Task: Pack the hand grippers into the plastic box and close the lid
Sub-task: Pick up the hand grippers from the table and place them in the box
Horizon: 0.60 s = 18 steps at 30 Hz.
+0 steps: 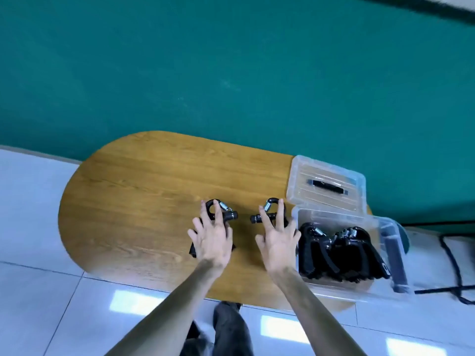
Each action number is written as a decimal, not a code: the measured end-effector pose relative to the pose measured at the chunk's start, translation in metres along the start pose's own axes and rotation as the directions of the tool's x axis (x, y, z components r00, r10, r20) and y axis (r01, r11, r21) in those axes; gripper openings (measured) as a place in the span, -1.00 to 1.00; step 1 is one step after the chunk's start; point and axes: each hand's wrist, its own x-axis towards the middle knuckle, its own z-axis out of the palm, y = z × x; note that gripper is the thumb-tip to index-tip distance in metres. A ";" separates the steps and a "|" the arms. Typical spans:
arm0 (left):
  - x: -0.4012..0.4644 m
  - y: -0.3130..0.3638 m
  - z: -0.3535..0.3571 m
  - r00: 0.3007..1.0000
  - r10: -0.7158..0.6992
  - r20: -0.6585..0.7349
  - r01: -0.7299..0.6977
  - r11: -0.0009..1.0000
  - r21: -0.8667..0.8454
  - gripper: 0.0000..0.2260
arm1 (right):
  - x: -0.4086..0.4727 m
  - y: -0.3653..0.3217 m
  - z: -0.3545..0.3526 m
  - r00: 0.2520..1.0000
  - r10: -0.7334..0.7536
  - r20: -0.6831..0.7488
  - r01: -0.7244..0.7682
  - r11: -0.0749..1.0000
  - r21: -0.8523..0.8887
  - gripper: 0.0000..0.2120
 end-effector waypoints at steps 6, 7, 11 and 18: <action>-0.064 0.070 -0.029 0.988 0.154 0.001 -0.154 0.988 -0.023 -0.39 | -0.055 0.050 -0.059 0.989 0.133 -0.062 -0.133 0.991 0.009 -0.30; -0.072 0.082 -0.033 0.984 0.177 0.005 -0.177 0.984 -0.022 -0.39 | -0.062 0.059 -0.066 0.986 0.155 -0.066 -0.154 0.988 0.011 -0.30; -0.099 0.123 -0.037 0.972 0.237 0.000 -0.237 0.971 -0.027 -0.39 | -0.081 0.097 -0.081 0.968 0.234 -0.094 -0.232 0.972 0.039 -0.28; -0.122 0.193 -0.022 0.959 0.284 -0.007 -0.284 0.959 -0.009 -0.41 | -0.085 0.172 -0.094 0.964 0.260 -0.045 -0.255 0.962 0.095 -0.30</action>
